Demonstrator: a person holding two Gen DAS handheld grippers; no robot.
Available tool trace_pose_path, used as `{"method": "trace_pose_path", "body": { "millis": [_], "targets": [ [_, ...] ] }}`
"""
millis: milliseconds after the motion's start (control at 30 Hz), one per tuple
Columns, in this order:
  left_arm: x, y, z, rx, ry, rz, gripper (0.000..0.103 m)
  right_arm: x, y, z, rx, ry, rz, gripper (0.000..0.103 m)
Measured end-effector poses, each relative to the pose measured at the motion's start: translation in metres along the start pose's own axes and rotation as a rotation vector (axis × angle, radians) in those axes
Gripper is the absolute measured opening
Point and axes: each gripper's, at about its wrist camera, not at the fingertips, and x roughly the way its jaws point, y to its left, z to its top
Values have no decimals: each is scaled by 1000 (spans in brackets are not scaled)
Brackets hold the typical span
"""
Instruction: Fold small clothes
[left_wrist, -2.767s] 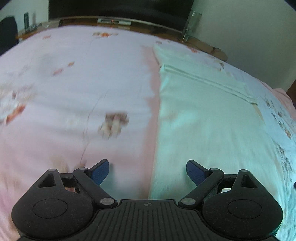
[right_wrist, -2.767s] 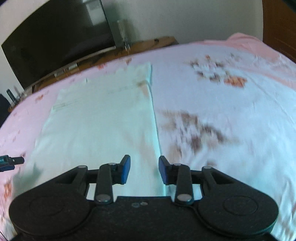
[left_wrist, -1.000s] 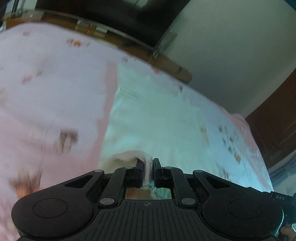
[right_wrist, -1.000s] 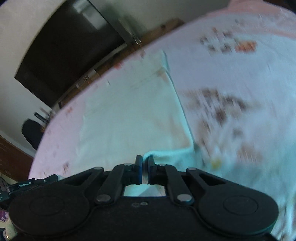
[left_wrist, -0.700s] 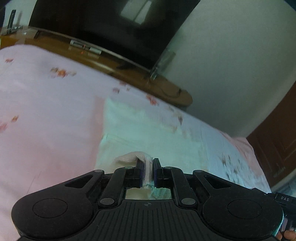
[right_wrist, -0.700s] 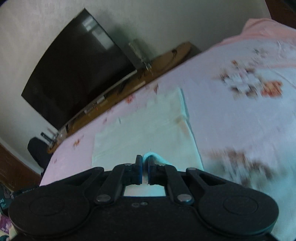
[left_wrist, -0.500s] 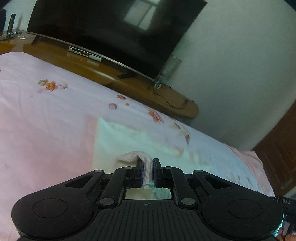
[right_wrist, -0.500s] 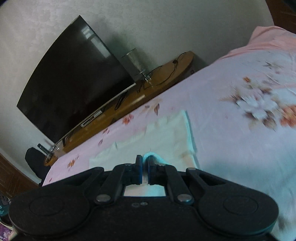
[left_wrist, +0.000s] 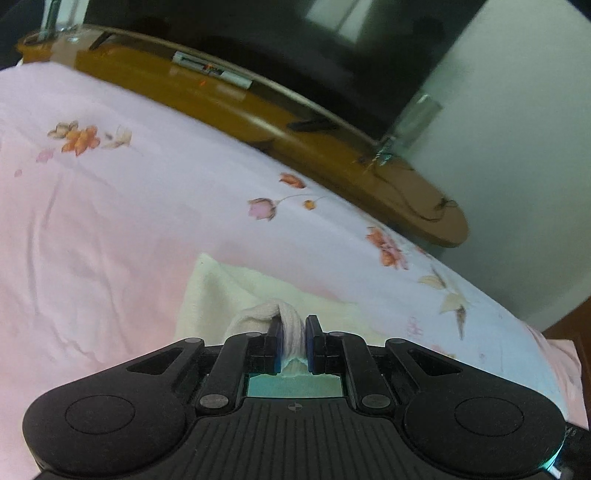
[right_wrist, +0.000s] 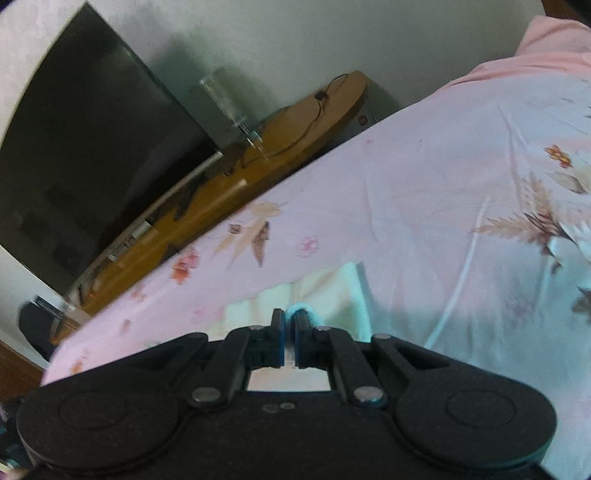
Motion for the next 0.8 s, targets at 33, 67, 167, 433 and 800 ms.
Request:
{"method": "trace_pose_path", "body": {
  "millis": [33,67,167,433,800],
  "targets": [
    [4,0,1,4,9,8,11,5,1,0,-17,4,-11,6],
    [9,-1,4,5,30,17,11,10,2,-1,-30,6,-20,6],
    [13,2,10,-27,52,16,15,21,3,2,-28,7,-31,7],
    [-27,1,31,53,-110,38,101,7,11,11,-73,-29,-60,26],
    [9,-21,-2,371,-10,75,67,13,16,1,-225,13,-126,32]
  ]
}}
